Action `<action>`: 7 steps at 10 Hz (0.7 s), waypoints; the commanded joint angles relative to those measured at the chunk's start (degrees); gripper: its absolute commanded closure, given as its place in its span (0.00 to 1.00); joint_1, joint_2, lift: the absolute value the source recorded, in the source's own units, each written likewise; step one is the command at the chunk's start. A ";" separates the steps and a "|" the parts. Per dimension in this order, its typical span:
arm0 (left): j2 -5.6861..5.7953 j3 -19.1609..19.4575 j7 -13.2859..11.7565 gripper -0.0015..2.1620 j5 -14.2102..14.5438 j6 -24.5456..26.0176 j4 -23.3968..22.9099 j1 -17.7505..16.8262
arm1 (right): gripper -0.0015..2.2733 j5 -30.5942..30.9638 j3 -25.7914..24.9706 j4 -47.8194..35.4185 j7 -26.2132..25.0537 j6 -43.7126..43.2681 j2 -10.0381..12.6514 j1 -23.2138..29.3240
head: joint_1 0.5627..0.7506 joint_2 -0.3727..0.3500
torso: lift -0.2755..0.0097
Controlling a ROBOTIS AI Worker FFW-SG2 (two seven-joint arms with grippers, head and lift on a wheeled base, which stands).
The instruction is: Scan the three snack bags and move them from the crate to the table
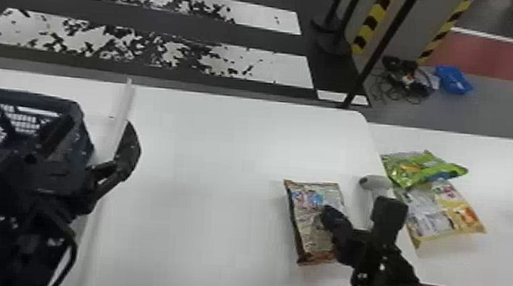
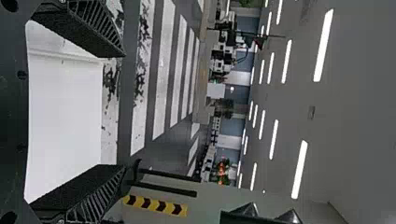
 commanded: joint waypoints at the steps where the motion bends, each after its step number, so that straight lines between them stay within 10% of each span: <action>1: 0.26 0.40 -0.33 0.01 0.77 -0.27 -0.01 0.15 | 0.57 -2.38 -1.66 -7.66 0.13 1.02 0.08 3.36 | 0.70 0.27 | 0.75; 2: 0.26 0.58 -0.95 0.01 1.12 -0.45 -0.01 0.32 | 0.14 -2.73 -2.98 -11.53 0.04 2.42 0.17 4.77 | 0.70 0.27 | 0.75; 3: 0.26 0.58 -0.95 0.01 1.12 -0.45 -0.19 0.41 | 0.00 -2.46 -4.47 -12.67 0.04 2.95 0.08 4.68 | 0.70 0.27 | 0.75; 7: 0.34 1.02 -1.39 0.01 1.12 -2.21 -0.36 1.82 | 0.03 0.00 -11.51 -2.83 2.33 -0.21 -3.87 0.20 | 0.70 0.14 | 0.75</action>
